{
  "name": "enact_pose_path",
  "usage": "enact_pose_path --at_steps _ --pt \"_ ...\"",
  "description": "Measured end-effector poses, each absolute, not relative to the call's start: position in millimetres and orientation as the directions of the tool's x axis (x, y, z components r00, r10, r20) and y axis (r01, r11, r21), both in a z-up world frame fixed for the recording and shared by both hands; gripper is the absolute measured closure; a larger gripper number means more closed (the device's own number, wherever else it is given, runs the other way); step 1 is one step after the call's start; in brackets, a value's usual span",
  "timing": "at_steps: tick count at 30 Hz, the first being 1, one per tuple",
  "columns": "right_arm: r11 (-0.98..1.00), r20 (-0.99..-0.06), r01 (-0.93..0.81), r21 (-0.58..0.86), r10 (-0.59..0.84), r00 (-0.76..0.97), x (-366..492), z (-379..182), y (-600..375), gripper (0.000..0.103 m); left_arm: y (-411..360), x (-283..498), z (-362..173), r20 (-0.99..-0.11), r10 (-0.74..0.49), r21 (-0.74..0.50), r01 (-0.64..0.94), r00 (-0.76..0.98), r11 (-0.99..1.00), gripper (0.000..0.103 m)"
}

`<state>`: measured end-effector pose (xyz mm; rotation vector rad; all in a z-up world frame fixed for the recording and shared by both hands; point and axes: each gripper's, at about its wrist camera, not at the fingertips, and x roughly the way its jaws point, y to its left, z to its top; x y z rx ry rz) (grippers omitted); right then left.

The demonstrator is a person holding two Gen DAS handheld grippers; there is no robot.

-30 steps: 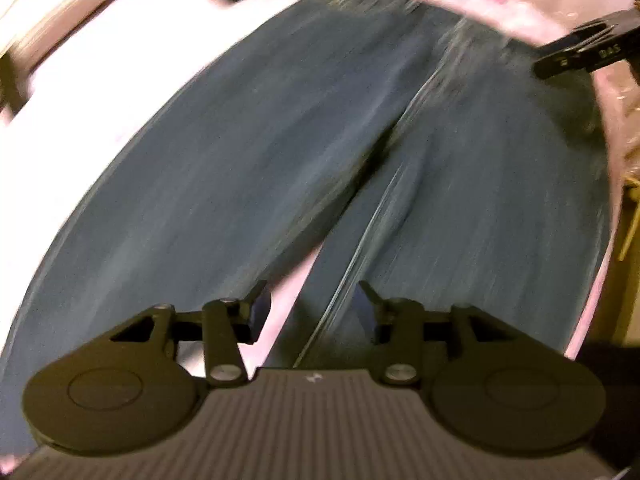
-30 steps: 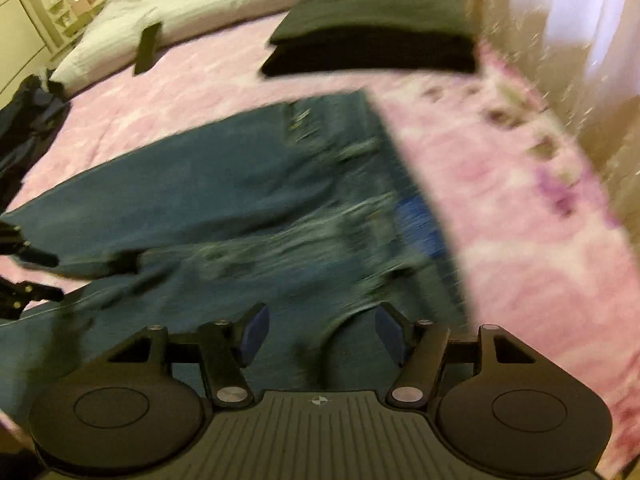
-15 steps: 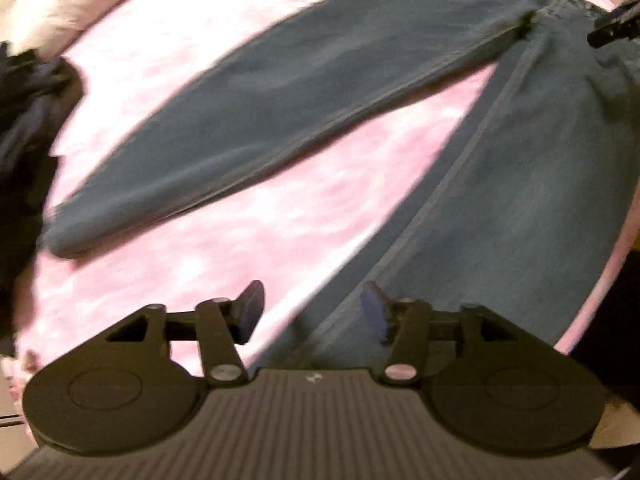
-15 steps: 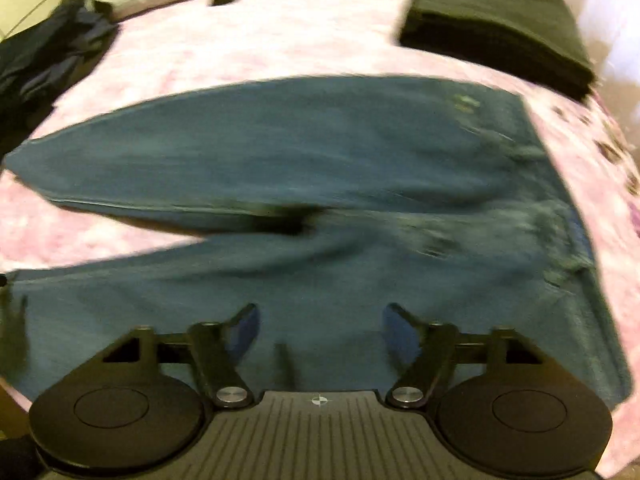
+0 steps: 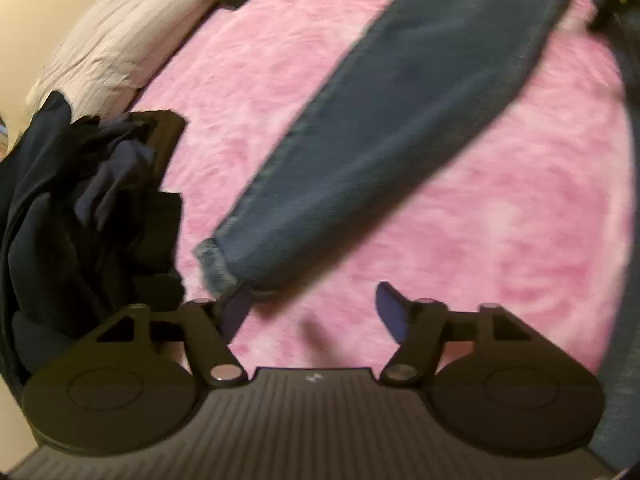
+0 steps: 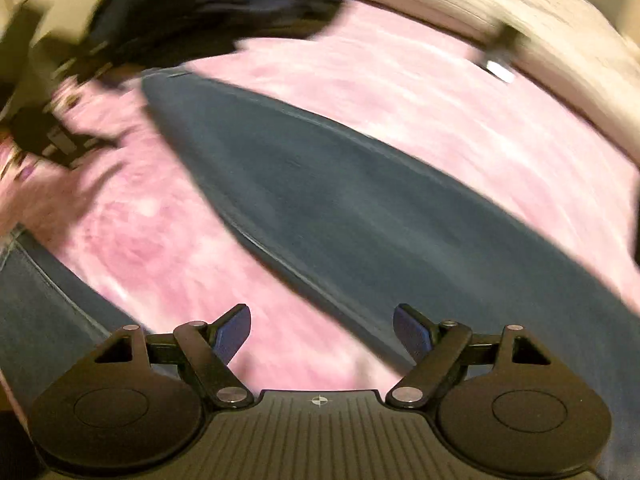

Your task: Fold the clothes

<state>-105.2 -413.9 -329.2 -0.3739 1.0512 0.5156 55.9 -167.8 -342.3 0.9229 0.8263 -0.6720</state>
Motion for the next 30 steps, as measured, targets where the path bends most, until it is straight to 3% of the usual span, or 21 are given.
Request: enact_pose_path --at_steps 3,7,10,13,14,17,21,23,27,30 --pt "0.751 -0.885 -0.656 -0.073 0.254 0.390 -94 -343 -376 0.022 -149 87 -349 -0.861 -0.203 0.307 0.795 0.465 0.523 0.019" --pt "0.635 -0.892 -0.755 -0.161 0.233 0.387 -92 -373 -344 0.022 -135 117 -357 -0.901 -0.284 0.094 0.786 0.329 0.611 0.021" --pt "0.594 -0.904 -0.783 -0.182 0.212 0.371 -86 -392 -331 0.022 -127 130 -354 -0.908 -0.331 -0.029 0.750 0.256 0.661 0.043" --pt "0.597 -0.908 -0.783 -0.175 0.209 0.363 -79 -394 -330 0.022 -114 141 -332 -0.898 -0.370 -0.107 0.697 0.239 0.709 0.085" --pt "0.601 -0.908 -0.779 -0.178 0.205 0.365 -77 -393 -330 0.022 -110 145 -321 -0.891 -0.390 -0.134 0.688 0.231 0.713 0.089" --pt "0.607 -0.907 -0.768 -0.205 0.178 0.383 -73 -388 -332 0.022 -105 151 -281 -0.871 -0.432 -0.157 0.701 0.234 0.696 0.090" --pt "0.642 -0.915 -0.737 -0.208 0.139 0.379 -67 -385 -340 0.022 -104 147 -254 -0.883 -0.384 -0.080 0.721 0.269 0.688 0.086" --pt "0.672 -0.921 -0.717 -0.184 0.137 0.364 -67 -383 -347 0.022 -105 139 -259 -0.895 -0.351 -0.048 0.723 0.276 0.689 0.073" --pt "0.764 -0.927 -0.632 -0.134 0.129 0.352 -81 -369 -368 0.022 -115 115 -278 -0.920 -0.296 -0.010 0.741 0.255 0.672 0.070" --pt "0.859 -0.924 -0.504 -0.090 0.117 0.365 -104 -345 -397 0.022 -130 86 -286 -0.929 -0.276 0.008 0.762 0.245 0.648 0.062"
